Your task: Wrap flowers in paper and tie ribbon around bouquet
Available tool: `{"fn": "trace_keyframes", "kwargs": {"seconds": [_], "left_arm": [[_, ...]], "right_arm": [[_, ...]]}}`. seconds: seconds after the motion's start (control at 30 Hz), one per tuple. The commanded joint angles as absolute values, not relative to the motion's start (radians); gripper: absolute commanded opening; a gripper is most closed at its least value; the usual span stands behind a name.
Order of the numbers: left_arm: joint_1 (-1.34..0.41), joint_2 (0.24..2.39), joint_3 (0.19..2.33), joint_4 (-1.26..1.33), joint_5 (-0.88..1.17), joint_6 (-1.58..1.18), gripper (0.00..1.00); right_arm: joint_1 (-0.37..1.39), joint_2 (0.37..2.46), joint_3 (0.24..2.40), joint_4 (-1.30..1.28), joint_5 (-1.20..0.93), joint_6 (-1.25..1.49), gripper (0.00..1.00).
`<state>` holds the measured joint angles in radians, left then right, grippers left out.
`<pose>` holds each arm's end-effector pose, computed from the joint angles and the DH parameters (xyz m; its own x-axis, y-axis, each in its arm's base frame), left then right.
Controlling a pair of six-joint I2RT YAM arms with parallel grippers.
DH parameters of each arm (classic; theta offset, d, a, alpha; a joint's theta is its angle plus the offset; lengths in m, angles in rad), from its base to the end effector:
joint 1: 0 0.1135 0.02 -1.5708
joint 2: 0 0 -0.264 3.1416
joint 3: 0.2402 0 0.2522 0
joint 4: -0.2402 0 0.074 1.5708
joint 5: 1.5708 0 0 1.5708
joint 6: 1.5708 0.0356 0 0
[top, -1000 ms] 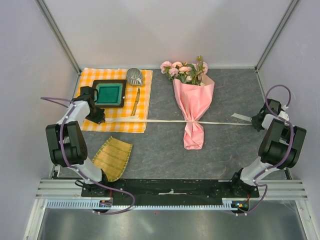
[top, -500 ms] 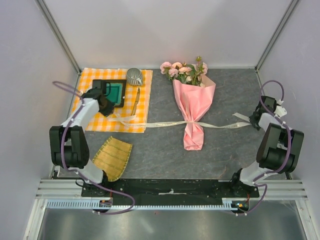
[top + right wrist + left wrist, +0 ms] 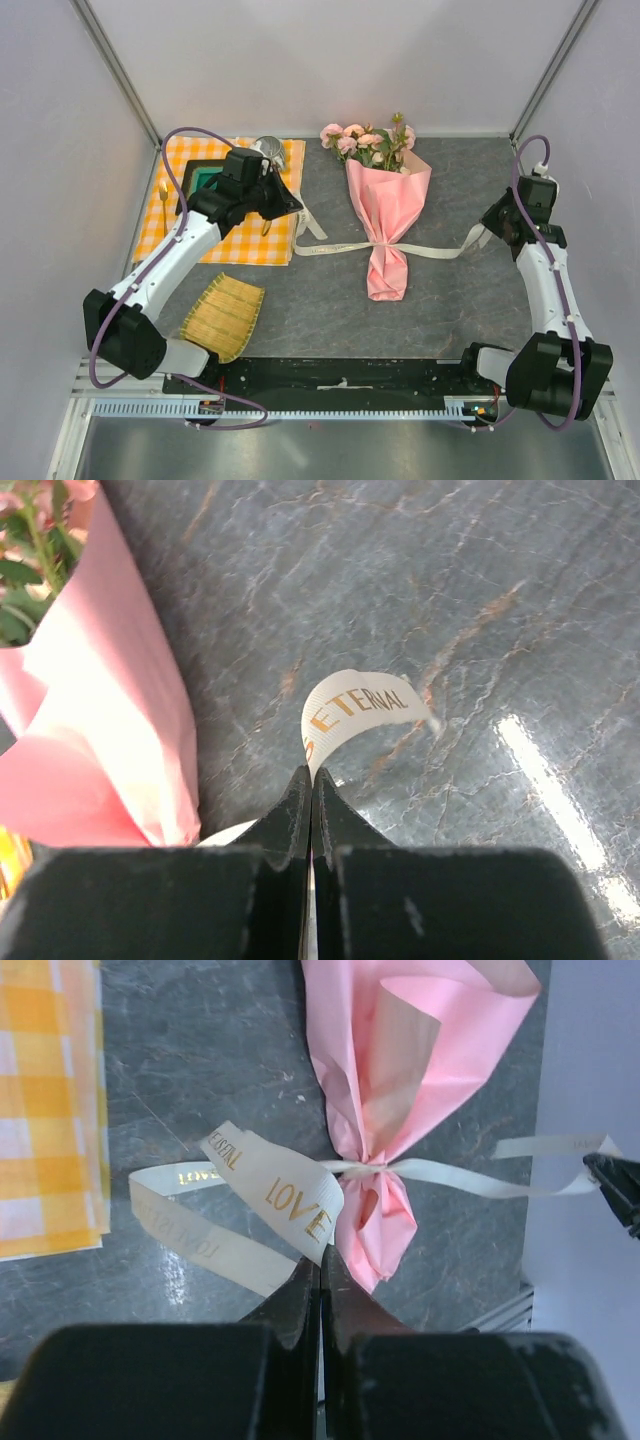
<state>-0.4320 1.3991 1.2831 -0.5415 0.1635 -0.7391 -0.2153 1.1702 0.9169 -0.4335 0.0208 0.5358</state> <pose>0.2805 -0.1357 0.3382 -0.7673 -0.3781 -0.5180 0.0179 0.7947 -0.6067 0.2480 -0.0550 0.2838 -0.4155 0.6134 -0.6716 0.5134 0.7677 0.3834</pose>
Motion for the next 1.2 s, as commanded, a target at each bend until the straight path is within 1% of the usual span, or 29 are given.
{"fn": "trace_keyframes", "kwargs": {"seconds": [0.0,0.07,0.1,0.13,0.17,0.2,0.27,0.3,0.43,0.47,0.5,0.53,0.57,0.6,0.63,0.67,0.7,0.73,0.8,0.87,0.93,1.0,1.03,1.07,1.13,1.17], "left_arm": [[-0.448,1.344,1.267,-0.526,0.21,-0.727,0.01],[-0.448,1.325,1.298,-0.573,0.123,-0.716,0.01],[-0.439,1.318,1.336,-0.63,0.016,-0.712,0.01],[-0.428,1.307,1.356,-0.649,-0.024,-0.694,0.01],[-0.414,1.305,1.373,-0.673,-0.059,-0.689,0.02],[-0.375,1.305,1.406,-0.701,-0.118,-0.696,0.02],[-0.319,1.315,1.423,-0.776,-0.135,-0.732,0.02],[-0.264,1.318,1.419,-0.791,-0.143,-0.75,0.01],[-0.135,1.351,1.358,-0.857,-0.161,-0.761,0.01],[-0.108,1.37,1.347,-0.867,-0.164,-0.767,0.07],[-0.065,1.374,1.32,-0.867,-0.166,-0.759,0.19],[-0.057,1.382,1.312,-0.868,-0.176,-0.746,0.33],[-0.058,1.388,1.315,-0.902,-0.202,-0.73,0.59],[-0.084,1.387,1.313,-0.916,-0.242,-0.707,0.66],[-0.106,1.376,1.301,-0.917,-0.253,-0.7,0.78],[-0.138,1.367,1.287,-0.913,-0.255,-0.693,0.96],[-0.223,1.355,1.266,-0.914,-0.259,-0.706,0.96],[-0.259,1.351,1.256,-0.922,-0.256,-0.728,0.96],[-0.285,1.348,1.198,-0.907,-0.093,-0.85,0.97],[-0.329,1.362,1.149,-0.881,0.021,-0.967,0.96],[-0.369,1.42,1.144,-0.844,0.018,-1.121,0.96],[-0.408,1.483,1.215,-0.859,0.005,-1.214,0.95],[-0.422,1.573,1.259,-0.885,-0.038,-1.244,0.95],[-0.44,1.618,1.349,-0.909,-0.073,-1.276,0.95],[-0.446,1.724,1.437,-0.98,-0.036,-1.334,0.95],[-0.457,1.834,1.536,-1.012,-0.016,-1.342,0.94]], "right_arm": [[-0.21,1.184,1.034,-0.523,-0.098,0.474,0.0],[-0.21,1.187,1.069,-0.549,-0.048,0.471,0.0],[-0.209,1.193,1.08,-0.58,-0.016,0.469,0.0],[-0.209,1.2,1.091,-0.59,0.017,0.465,0.0],[-0.21,1.215,1.11,-0.606,0.102,0.459,0.0],[-0.21,1.221,1.118,-0.638,0.144,0.462,0.0],[-0.21,1.239,1.123,-0.65,0.201,0.46,0.0],[-0.209,1.244,1.121,-0.653,0.233,0.468,0.0],[-0.21,1.275,1.109,-0.66,0.271,0.48,0.0],[-0.21,1.285,1.109,-0.661,0.278,0.48,0.0],[-0.209,1.29,1.109,-0.669,0.287,0.482,0.0],[-0.21,1.293,1.111,-0.67,0.282,0.482,0.0],[-0.21,1.293,1.117,-0.673,0.275,0.482,0.0],[-0.209,1.293,1.12,-0.679,0.265,0.48,0.0],[-0.209,1.293,1.124,-0.683,0.25,0.474,0.0],[-0.209,1.296,1.127,-0.686,0.242,0.471,0.0],[-0.209,1.298,1.129,-0.684,0.238,0.468,0.0],[-0.209,1.305,1.135,-0.689,0.221,0.465,0.0],[-0.207,1.313,1.144,-0.69,0.201,0.463,0.0],[-0.209,1.318,1.15,-0.69,0.189,0.466,0.0],[-0.207,1.319,1.149,-0.686,0.183,0.472,0.0],[-0.209,1.319,1.146,-0.677,0.16,0.477,0.0],[-0.207,1.318,1.141,-0.675,0.153,0.477,0.0],[-0.207,1.318,1.141,-0.669,0.147,0.479,0.0],[-0.204,1.321,1.137,-0.666,0.138,0.479,0.0],[-0.203,1.322,1.137,-0.664,0.135,0.479,0.0]]}}
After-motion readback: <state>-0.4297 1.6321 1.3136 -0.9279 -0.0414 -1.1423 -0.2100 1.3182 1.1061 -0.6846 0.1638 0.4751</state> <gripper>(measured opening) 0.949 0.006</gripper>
